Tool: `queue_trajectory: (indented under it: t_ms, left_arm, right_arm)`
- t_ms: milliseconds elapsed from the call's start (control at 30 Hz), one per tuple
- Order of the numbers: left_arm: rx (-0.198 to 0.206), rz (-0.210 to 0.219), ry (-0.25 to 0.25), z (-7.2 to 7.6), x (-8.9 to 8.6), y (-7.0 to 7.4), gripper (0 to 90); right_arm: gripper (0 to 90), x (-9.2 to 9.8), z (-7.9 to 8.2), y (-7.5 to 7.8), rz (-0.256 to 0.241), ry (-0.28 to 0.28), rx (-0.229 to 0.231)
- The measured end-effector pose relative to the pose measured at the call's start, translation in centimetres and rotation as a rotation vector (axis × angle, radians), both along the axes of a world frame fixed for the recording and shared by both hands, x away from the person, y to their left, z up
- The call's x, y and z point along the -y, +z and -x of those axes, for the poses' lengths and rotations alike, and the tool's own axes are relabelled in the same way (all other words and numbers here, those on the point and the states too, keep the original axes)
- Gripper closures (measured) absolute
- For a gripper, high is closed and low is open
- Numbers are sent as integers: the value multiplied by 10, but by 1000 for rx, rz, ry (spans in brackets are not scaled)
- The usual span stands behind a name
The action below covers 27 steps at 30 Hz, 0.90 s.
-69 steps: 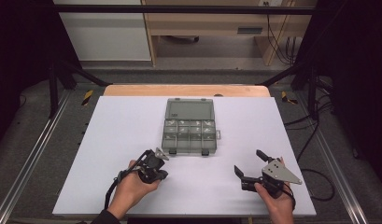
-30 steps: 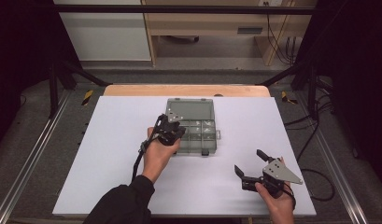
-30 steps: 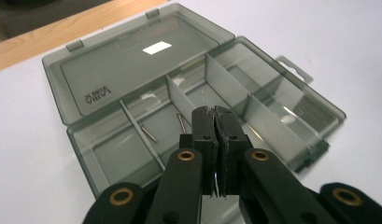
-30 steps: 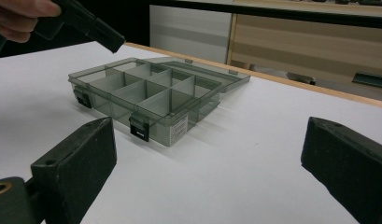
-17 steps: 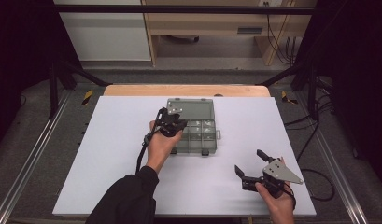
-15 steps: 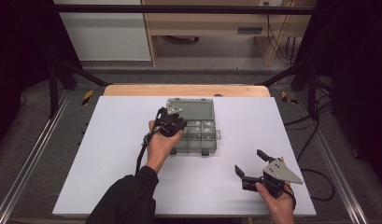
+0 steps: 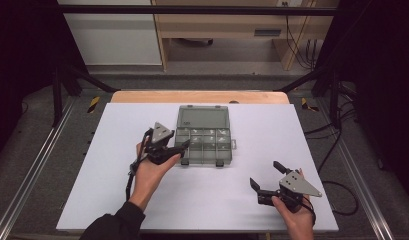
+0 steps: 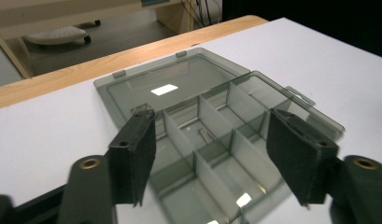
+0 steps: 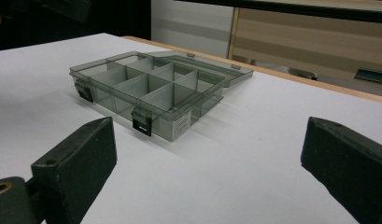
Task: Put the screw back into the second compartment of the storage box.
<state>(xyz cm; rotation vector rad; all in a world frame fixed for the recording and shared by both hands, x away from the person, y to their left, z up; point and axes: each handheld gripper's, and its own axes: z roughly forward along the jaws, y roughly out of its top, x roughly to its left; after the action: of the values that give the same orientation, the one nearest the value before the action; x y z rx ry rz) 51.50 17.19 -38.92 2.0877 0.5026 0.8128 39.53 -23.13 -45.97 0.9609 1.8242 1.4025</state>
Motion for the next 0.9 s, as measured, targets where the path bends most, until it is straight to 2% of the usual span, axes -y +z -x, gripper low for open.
queue_trajectory:
  t_ms: [67, 100, 133, 167, 200, 233, 267, 300, 367, 467, 567, 600, 667, 900]
  left_arm:
    - [8, 9, 14, 11, -13, -3, 244]
    - [8, 9, 14, 11, -13, -3, 222]
    - [42, 14, 0, 21, -28, -3, 204]
    - [42, 14, 0, 21, -28, -3, 185]
    - [53, 32, 6, 26, -34, -3, 185]
    - [68, 67, 23, 35, -43, -4, 126]
    - [71, 78, 27, 38, -45, -5, 126]
    - [86, 101, 23, 46, -56, -6, 92]
    - [99, 104, 22, 51, -62, -7, 82]
    - [122, 148, 20, 65, -78, -13, 40]
    - [122, 151, 12, 68, -85, -15, 36]
    - [136, 163, 9, 73, -94, -17, 35]
    - [139, 177, 14, 75, -97, -18, 34]
    - [183, 244, 66, 88, -122, -32, 33]
  right_arm:
    - [39, 0, 1, 1, -1, -6, 10]
    - [39, 1, 1, 1, -1, -10, 11]
    - [39, 1, 1, 1, 0, -13, 10]
    - [40, 1, 1, 1, -1, -13, 11]
    - [40, 1, 1, 1, -1, -13, 11]
    - [42, 1, 1, 1, 2, -16, 15]
    - [42, 1, 1, 1, 2, -16, 15]
    - [43, 1, 1, 1, 3, -22, 21]
    - [45, 1, 1, 1, 3, -24, 21]
    - [51, 3, 2, 3, 2, -34, 42]
    - [51, 4, 3, 4, -9, -42, 45]
    - [51, 6, 3, 5, -25, -50, 51]
    - [50, 7, 4, 5, -29, -55, 51]
    - [49, 8, 3, 5, -37, -56, 56]
